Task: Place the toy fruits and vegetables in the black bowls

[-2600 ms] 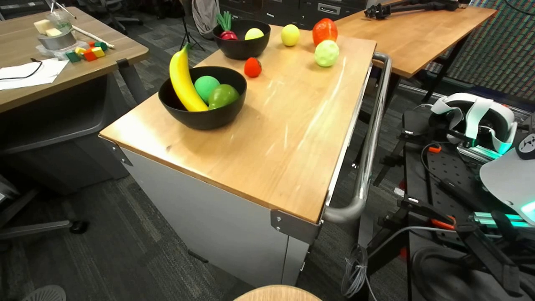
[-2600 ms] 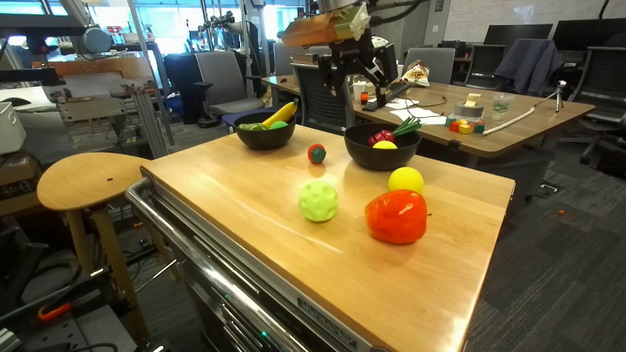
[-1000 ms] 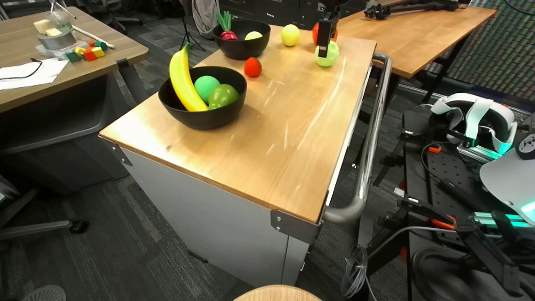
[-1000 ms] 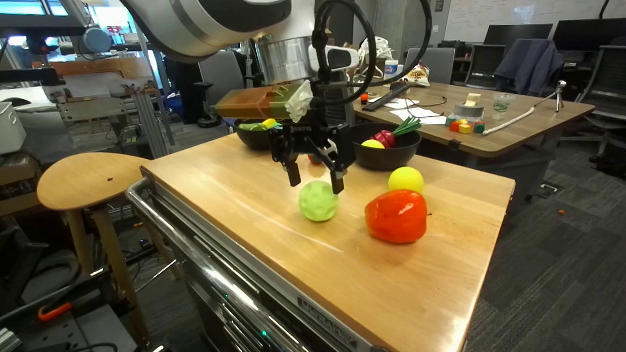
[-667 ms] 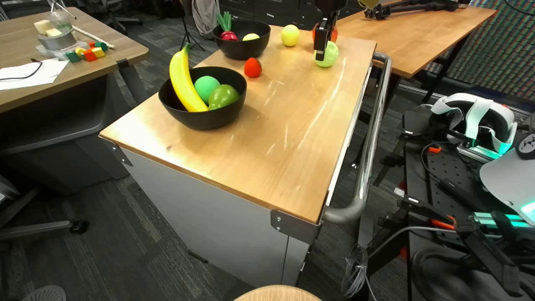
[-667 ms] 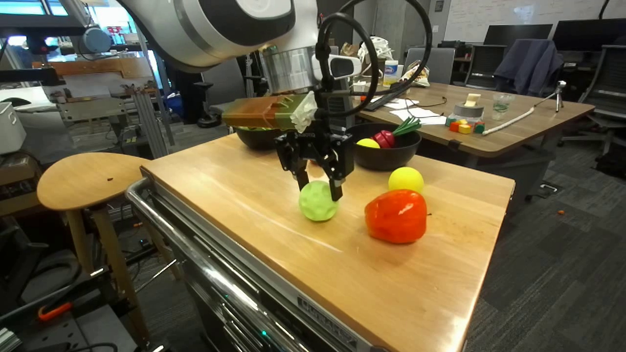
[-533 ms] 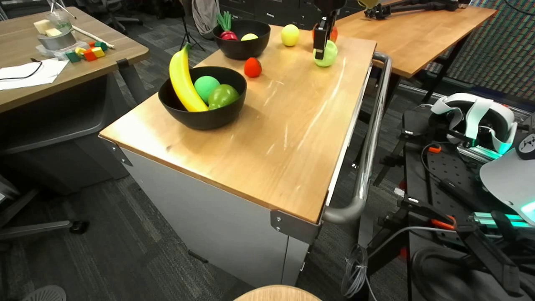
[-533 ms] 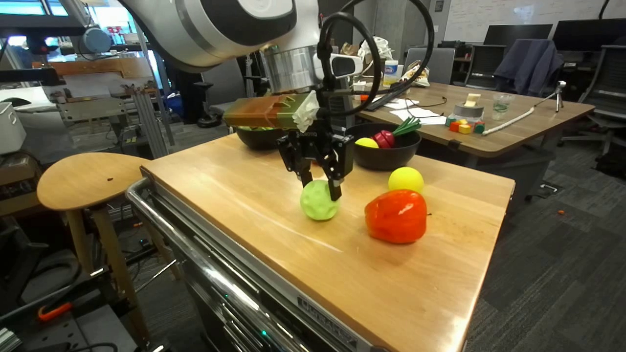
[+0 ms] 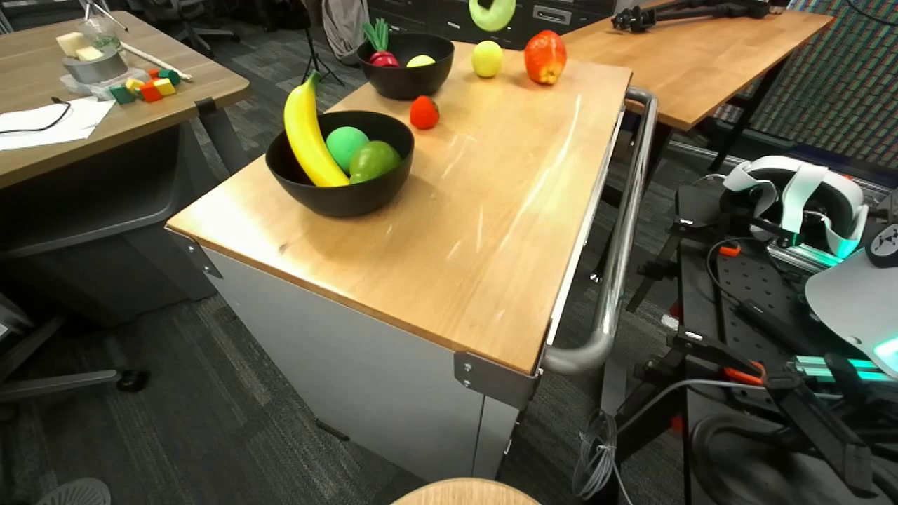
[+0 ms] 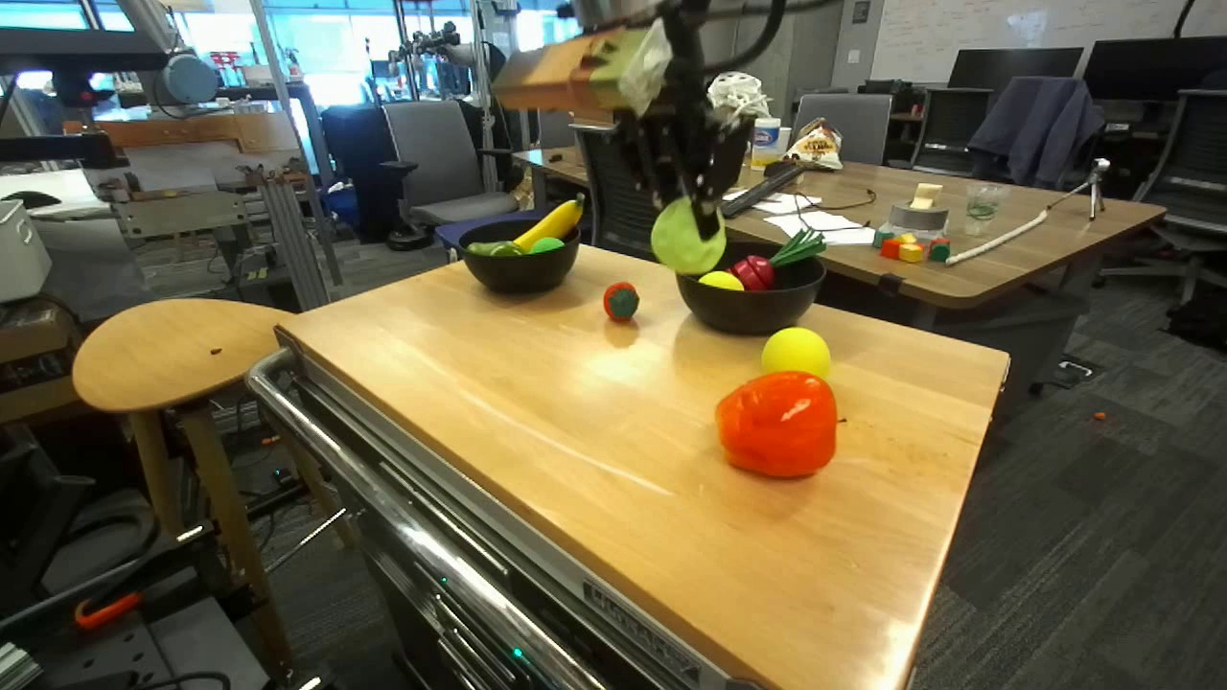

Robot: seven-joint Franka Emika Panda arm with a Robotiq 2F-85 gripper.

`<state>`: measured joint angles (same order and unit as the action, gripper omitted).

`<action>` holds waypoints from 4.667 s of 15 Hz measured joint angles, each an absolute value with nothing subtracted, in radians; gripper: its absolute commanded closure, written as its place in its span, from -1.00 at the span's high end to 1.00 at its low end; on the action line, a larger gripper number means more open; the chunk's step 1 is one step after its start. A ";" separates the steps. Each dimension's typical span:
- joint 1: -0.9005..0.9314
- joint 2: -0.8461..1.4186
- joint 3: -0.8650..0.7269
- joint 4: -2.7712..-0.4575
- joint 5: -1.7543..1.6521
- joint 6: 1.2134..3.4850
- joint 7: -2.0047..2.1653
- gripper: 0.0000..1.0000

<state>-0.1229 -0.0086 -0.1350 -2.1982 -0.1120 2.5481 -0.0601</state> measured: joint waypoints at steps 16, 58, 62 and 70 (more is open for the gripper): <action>-0.052 0.408 -0.192 -1.823 -0.267 2.762 0.339 0.42; -0.043 0.347 -0.018 -2.074 -0.102 2.644 -0.078 -0.50; -0.041 0.333 -0.009 -2.080 -0.108 2.693 -0.093 -0.51; 0.040 0.085 0.114 -2.222 -0.104 2.861 -0.181 -0.51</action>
<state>0.0403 0.0847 0.1138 -2.2222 -0.1037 2.8613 -0.1814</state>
